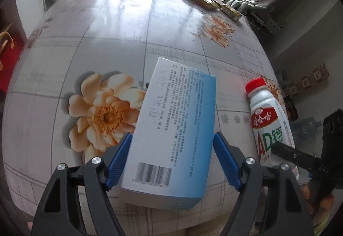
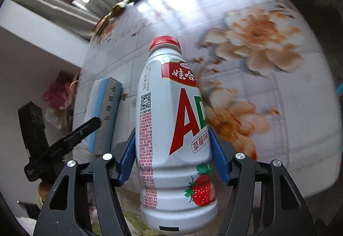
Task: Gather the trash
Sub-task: 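Lift medicine box with left tool while right tool lifts the drink bottle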
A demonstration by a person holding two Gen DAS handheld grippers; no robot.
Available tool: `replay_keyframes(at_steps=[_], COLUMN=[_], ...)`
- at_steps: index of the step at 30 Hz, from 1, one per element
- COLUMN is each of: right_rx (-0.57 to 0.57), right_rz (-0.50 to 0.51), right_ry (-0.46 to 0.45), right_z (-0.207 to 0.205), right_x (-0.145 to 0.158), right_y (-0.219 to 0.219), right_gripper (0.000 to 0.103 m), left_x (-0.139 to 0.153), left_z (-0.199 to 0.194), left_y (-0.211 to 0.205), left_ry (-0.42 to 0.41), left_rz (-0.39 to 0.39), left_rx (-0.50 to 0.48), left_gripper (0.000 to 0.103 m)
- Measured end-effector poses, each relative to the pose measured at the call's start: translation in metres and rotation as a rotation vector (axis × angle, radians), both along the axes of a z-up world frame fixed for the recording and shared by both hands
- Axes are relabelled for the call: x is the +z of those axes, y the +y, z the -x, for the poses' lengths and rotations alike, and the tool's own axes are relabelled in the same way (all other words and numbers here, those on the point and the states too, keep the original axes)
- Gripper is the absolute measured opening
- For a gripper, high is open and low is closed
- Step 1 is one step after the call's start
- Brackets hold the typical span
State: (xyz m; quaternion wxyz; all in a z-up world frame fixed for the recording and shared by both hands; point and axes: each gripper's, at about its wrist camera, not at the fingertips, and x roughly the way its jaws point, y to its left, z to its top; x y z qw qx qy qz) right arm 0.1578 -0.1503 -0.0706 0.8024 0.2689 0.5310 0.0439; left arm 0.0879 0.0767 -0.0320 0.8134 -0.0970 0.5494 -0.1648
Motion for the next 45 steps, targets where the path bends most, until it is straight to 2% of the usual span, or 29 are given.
replay_keyframes(at_steps=[6,7,12,19,24,29,34,45], right_rx=[-0.002,0.004,0.026,0.039,0.046,0.054,0.051,0.039], right_rz=[-0.014,-0.008,0.022,0.095,0.119,0.136,0.130,0.128], right_ry=[0.037,0.040,0.035,0.030,0.035,0.032,0.041,0.031], right_z=[0.015,0.015,0.009,-0.005,-0.015,-0.020,-0.021,-0.023], right_x=[-0.002,-0.001,0.006,0.012,0.007,0.003,-0.002,-0.003], right_y=[-0.004,-0.003,-0.003,0.006,0.012,0.017,0.019,0.020], right_gripper=[0.064,0.070,0.074,0.075,0.075,0.074,0.070,0.069], left_x=[0.002,0.002,0.002,-0.004,-0.009,-0.009,-0.009,-0.013], left_z=[0.004,0.004,-0.001,-0.006,-0.009,-0.010,-0.009,-0.008], left_y=[-0.006,-0.007,-0.012,-0.025,-0.028,-0.032,-0.035,-0.043], left_ry=[-0.024,-0.030,-0.061,-0.126,-0.125,-0.140,-0.152,-0.179], left_rz=[-0.031,-0.041,-0.073,-0.187,-0.208,-0.236,-0.257,-0.324], left_rx=[-0.036,-0.039,-0.040,-0.064,-0.058,-0.061,-0.058,-0.086], left_gripper=[0.088,0.088,0.088,0.088,0.088,0.083,0.079,0.079])
